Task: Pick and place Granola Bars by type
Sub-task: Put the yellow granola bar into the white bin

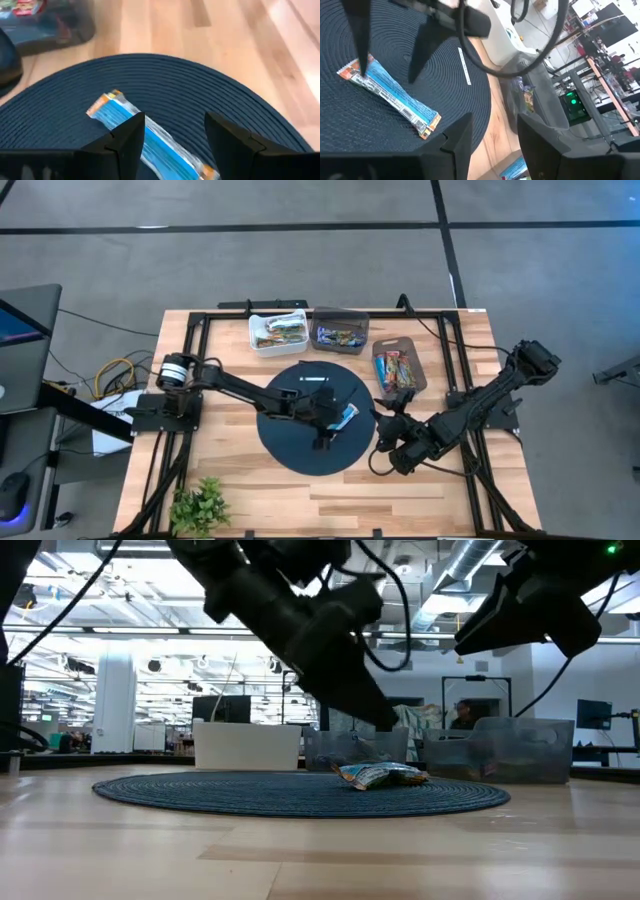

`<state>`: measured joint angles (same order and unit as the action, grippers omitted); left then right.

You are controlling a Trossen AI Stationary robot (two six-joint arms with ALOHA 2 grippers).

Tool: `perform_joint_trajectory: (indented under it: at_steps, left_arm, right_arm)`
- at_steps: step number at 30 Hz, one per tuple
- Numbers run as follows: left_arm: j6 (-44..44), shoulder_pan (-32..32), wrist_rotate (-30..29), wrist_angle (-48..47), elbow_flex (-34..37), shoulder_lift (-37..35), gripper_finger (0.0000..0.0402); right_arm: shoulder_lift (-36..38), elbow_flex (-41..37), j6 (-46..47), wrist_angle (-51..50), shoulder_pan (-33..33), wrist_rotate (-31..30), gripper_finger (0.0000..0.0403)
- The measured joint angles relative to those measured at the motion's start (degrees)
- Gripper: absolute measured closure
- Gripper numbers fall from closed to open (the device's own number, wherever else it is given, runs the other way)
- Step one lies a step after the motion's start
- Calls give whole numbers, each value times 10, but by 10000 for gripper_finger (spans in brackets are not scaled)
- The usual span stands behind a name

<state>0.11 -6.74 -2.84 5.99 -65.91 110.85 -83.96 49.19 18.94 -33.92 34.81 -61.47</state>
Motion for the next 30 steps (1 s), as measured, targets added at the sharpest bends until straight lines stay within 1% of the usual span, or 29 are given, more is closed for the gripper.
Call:
perform_joint_trajectory:
  at_steps: [6,9,11,13,19,27,30]
  left_arm:
    - [-42,14,-15,1,-1,12,200]
    - [-56,18,4,-11,2,20,200]
    - [-65,19,18,7,0,32,200]
    - [-70,19,26,-4,2,37,200]
    - [-80,21,31,7,-2,65,200]
    - [-95,24,28,-3,-3,65,201]
    - [-94,24,26,-5,-3,65,212]
  right_arm:
    - [0,0,0,0,0,0,263]
    - [0,0,0,0,0,0,266]
    - [0,0,0,0,0,0,266]
    - [0,0,0,0,0,0,266]
    - [0,0,1,-1,-1,1,265]
    - [0,0,1,-1,-1,1,270]
    - [0,0,1,-1,-1,1,269]
